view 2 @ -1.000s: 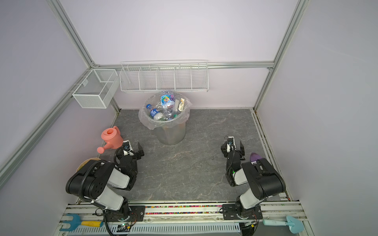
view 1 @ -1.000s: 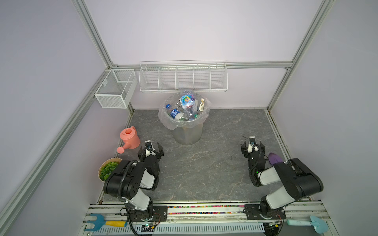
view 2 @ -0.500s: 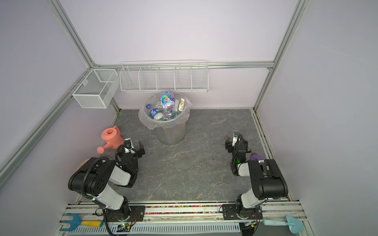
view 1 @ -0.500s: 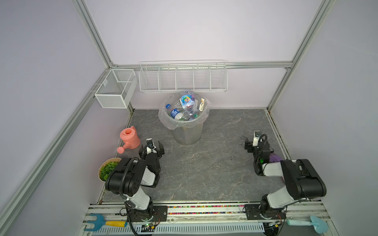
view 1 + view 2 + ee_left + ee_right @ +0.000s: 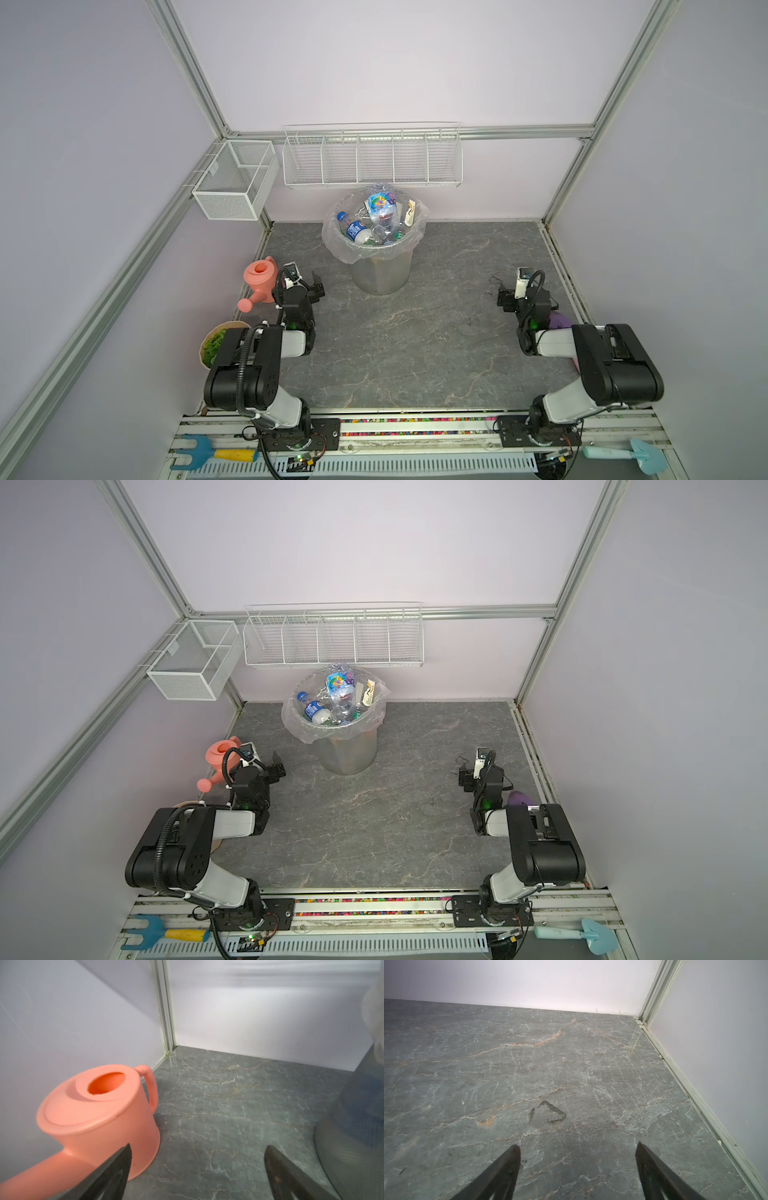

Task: Throw the plastic bottles in the bin
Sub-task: Reset both arms

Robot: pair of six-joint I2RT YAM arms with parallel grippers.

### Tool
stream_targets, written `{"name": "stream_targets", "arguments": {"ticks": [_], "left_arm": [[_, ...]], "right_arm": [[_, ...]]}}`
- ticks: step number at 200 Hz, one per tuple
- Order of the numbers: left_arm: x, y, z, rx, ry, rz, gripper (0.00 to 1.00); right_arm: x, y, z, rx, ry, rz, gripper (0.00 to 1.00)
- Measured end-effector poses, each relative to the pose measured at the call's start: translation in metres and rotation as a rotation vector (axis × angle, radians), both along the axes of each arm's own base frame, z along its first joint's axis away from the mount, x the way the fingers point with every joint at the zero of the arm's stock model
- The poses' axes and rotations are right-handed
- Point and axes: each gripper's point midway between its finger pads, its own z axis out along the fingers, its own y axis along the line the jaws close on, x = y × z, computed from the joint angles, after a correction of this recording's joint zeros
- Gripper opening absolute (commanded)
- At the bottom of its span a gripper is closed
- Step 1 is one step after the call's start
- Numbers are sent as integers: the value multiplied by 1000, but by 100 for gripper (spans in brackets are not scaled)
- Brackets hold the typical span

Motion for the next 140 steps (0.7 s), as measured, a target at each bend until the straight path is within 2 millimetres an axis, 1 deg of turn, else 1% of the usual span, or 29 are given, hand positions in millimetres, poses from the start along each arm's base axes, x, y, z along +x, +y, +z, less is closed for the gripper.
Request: {"name": "stream_targets", "arguments": {"ticks": [33, 99, 131, 140], "left_arm": [[-1, -3, -7, -9, 30, -18, 99], [-1, -4, -8, -12, 33, -24, 99], [1, -13, -9, -17, 37, -76, 99], [1, -16, -9, -17, 37, -91, 99]], "right_arm": [[0, 1, 0, 1, 0, 3, 89], [0, 1, 0, 4, 0, 2, 89], [0, 1, 0, 5, 0, 5, 89], [0, 5, 0, 11, 1, 26, 89]]}}
